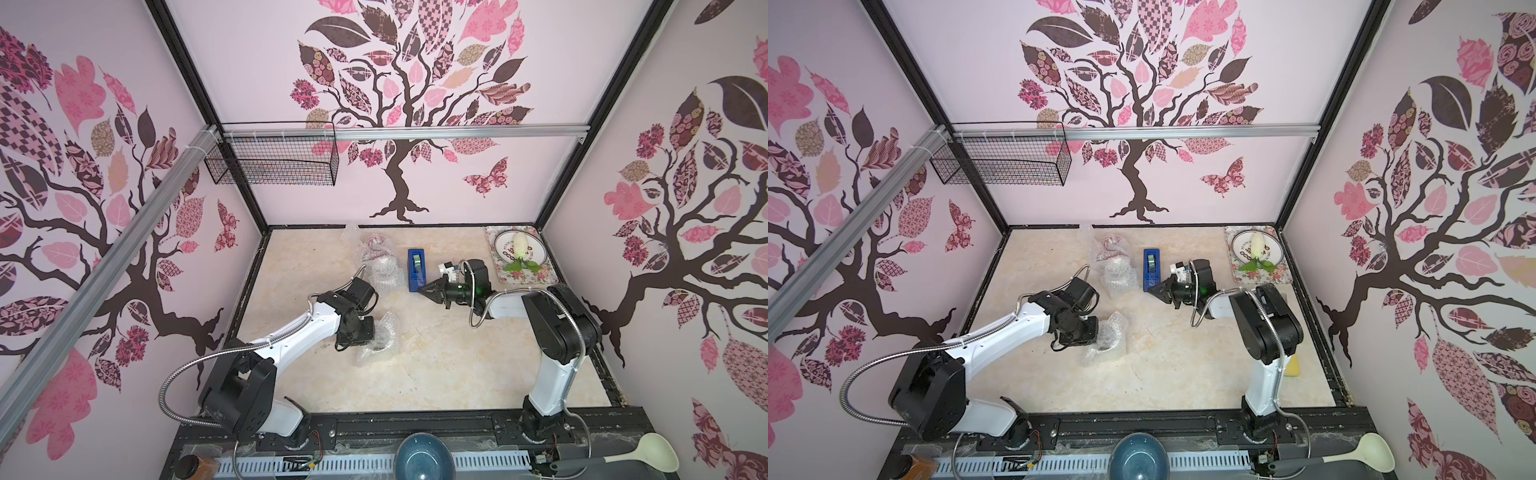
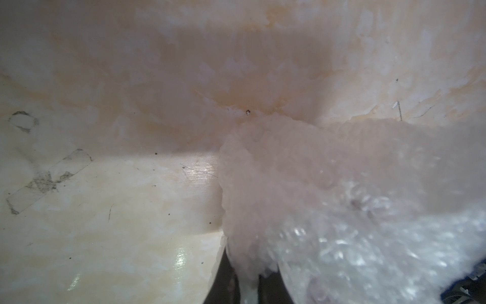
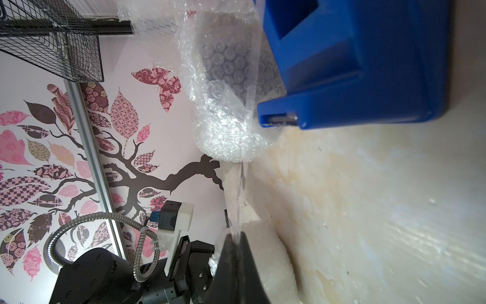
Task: Wrap mugs in bubble wrap
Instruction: Tear off the tape using the Tape Cutter.
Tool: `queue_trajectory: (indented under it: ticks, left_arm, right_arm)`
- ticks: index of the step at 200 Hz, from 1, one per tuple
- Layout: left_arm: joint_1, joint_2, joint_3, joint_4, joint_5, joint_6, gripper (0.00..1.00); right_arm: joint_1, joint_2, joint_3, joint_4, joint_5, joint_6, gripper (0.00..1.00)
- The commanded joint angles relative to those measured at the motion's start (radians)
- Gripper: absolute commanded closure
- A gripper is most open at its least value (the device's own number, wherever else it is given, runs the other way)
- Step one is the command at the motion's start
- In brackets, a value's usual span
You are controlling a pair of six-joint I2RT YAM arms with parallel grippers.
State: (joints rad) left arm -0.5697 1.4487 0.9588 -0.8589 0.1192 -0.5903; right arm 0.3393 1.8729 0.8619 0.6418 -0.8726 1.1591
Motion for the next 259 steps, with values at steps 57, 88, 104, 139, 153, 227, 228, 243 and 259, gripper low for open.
queue_trajectory:
  ticks: [57, 88, 104, 139, 153, 227, 228, 243, 259]
  left_arm:
    - [-0.001, 0.034, 0.001, 0.012, 0.01, 0.023, 1.0]
    - [-0.001, 0.038, 0.005, 0.012, 0.008, 0.023, 1.0]
    - [-0.002, 0.044, 0.015, 0.01, 0.008, 0.023, 1.0]
    - [0.0, 0.048, 0.035, 0.0, 0.008, 0.028, 1.0]
    - [0.0, 0.049, 0.038, -0.001, 0.008, 0.029, 1.0]
    - [0.0, 0.074, 0.044, 0.006, 0.016, 0.029, 1.0]
    - [0.0, 0.074, 0.044, 0.006, 0.017, 0.028, 1.0]
    - [0.0, 0.083, 0.049, 0.007, 0.018, 0.029, 1.0]
    - [-0.002, 0.091, 0.052, 0.008, 0.019, 0.029, 1.0]
  right_arm:
    - [0.033, 0.084, -0.003, 0.025, -0.011, 0.005, 1.0]
    - [0.038, 0.161, -0.001, 0.012, 0.022, -0.029, 1.0]
    - [0.038, 0.202, 0.006, -0.005, 0.059, -0.049, 1.0]
    - [0.033, 0.255, 0.027, -0.008, 0.162, -0.063, 1.0]
    - [0.035, 0.272, 0.044, 0.002, 0.187, -0.032, 1.0]
    - [0.047, 0.237, -0.019, -0.242, 0.527, 0.119, 1.0]
    - [0.048, 0.236, -0.02, -0.246, 0.535, 0.122, 1.0]
    - [0.071, 0.232, -0.023, -0.316, 0.614, 0.182, 1.0]
    - [0.108, 0.24, -0.038, -0.353, 0.68, 0.259, 1.0]
